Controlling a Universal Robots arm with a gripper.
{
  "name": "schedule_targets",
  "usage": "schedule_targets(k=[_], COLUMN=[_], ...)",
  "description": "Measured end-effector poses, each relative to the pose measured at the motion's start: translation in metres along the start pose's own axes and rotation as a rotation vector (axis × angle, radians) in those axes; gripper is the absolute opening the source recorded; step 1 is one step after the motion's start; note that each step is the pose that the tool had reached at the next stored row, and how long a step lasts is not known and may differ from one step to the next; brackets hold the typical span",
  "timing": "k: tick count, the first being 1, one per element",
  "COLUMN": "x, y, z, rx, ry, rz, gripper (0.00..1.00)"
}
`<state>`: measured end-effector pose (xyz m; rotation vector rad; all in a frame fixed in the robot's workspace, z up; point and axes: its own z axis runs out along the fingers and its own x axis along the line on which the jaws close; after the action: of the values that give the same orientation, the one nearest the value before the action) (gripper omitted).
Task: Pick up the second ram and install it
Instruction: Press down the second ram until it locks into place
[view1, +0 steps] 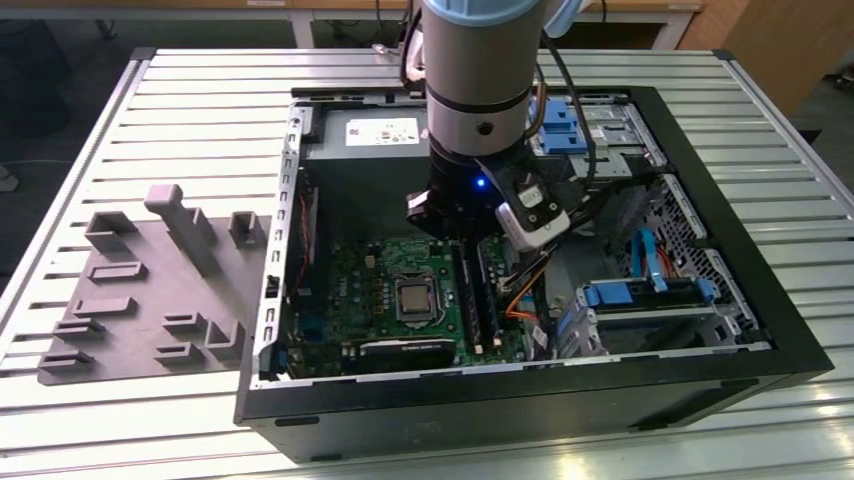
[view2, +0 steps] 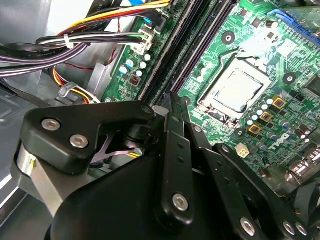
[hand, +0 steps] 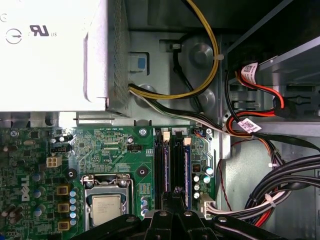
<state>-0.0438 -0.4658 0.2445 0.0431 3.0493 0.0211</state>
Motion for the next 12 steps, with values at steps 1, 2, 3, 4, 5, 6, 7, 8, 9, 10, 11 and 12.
schedule_targets(k=[1,2,3,4,5,6,7,8,9,10,11,12], x=[0.0000,0.0000,0.0000,0.0000,0.0000,0.0001,0.0001,0.0001,0.0001,0.0001,0.0002,0.0002], y=[0.0000,0.0000,0.0000,0.0001,0.0002,0.0003,0.0005,0.0007,0.0010,0.0012,0.0016,0.0019], z=[0.0002,0.0003,0.0005,0.0006,0.0008,0.0010,0.0012,0.0012,0.0013,0.0014,0.0015,0.0016], rx=[0.0000,0.0001,0.0001,0.0000,0.0000,-0.0001,-0.0002,-0.0001,0.0000,0.0001,0.0000,0.0001], ry=[0.0000,0.0000,0.0000,0.0000,0.0000,0.0000,-0.0001,-0.0001,0.0000,0.0000,0.0000,0.0000], rz=[0.000,0.000,0.000,0.000,0.000,0.000,0.000,0.000,0.000,0.000,0.000,0.000], gripper=[0.11,0.11,0.11,0.11,0.11,0.11,0.11,0.11,0.11,0.11,0.11,0.11])
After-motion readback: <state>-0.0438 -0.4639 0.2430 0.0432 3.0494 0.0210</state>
